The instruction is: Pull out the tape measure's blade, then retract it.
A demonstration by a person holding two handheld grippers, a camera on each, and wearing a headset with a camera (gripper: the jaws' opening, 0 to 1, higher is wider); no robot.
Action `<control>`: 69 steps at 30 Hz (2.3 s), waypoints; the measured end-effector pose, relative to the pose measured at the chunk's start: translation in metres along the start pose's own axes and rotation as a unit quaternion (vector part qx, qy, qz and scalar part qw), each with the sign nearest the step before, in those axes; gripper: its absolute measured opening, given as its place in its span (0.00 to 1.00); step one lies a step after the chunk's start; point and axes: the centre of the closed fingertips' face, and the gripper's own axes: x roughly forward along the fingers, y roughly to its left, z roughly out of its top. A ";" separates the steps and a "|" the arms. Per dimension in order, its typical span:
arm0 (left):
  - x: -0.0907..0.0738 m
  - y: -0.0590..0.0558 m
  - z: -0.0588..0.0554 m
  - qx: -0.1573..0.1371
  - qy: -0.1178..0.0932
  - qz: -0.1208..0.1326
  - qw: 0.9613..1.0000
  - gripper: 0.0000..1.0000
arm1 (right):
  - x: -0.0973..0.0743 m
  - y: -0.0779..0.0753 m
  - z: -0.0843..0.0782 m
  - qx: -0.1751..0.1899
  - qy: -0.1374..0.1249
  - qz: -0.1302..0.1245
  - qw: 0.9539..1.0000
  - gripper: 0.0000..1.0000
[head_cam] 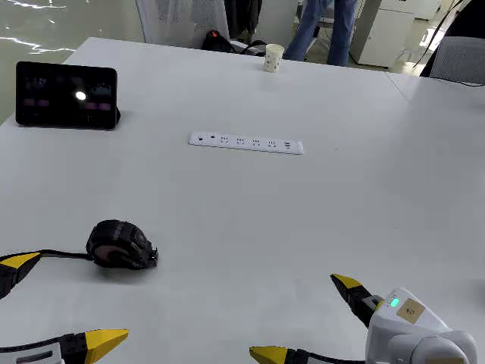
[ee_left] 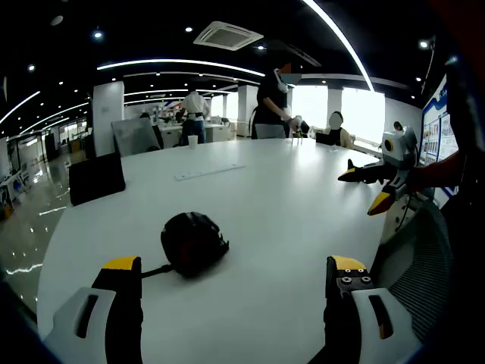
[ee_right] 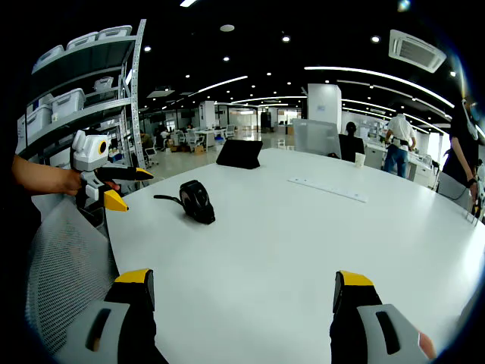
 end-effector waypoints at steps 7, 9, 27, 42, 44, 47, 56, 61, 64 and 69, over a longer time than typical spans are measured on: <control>0.000 0.000 -0.001 0.001 0.001 -0.001 1.000 0.99 | -0.001 -0.001 0.002 -0.001 -0.003 -0.001 1.000 0.99; 0.000 0.000 0.000 0.003 0.001 -0.001 1.000 0.99 | -0.001 -0.001 0.001 -0.007 -0.004 -0.002 1.000 0.99; 0.003 0.003 0.000 0.011 0.003 -0.004 1.000 0.99 | 0.000 0.000 -0.001 -0.011 0.006 0.005 1.000 0.99; 0.009 0.009 0.000 0.020 0.013 -0.011 1.000 0.99 | 0.007 -0.001 -0.003 -0.016 0.021 0.030 0.999 0.99; 0.011 0.011 0.001 0.021 0.014 -0.011 1.000 0.99 | 0.008 -0.002 -0.003 -0.017 0.023 0.033 0.999 0.99; 0.013 0.013 0.001 0.024 0.018 -0.014 0.999 0.99 | 0.010 -0.004 -0.004 -0.020 0.028 0.038 0.999 0.99; 0.021 0.020 0.003 0.033 0.027 -0.024 0.999 0.99 | 0.019 -0.007 -0.007 -0.028 0.040 0.058 0.997 0.99; 0.027 0.024 0.005 0.040 0.031 -0.030 0.998 0.99 | 0.026 -0.006 -0.008 -0.035 0.043 0.075 0.996 0.99; 0.030 0.027 0.006 0.044 0.032 -0.034 0.998 0.99 | 0.030 -0.006 -0.009 -0.038 0.048 0.085 0.995 0.99; 0.036 0.031 0.004 0.050 0.041 -0.043 0.997 0.99 | 0.037 -0.010 -0.008 -0.046 0.049 0.097 0.993 0.99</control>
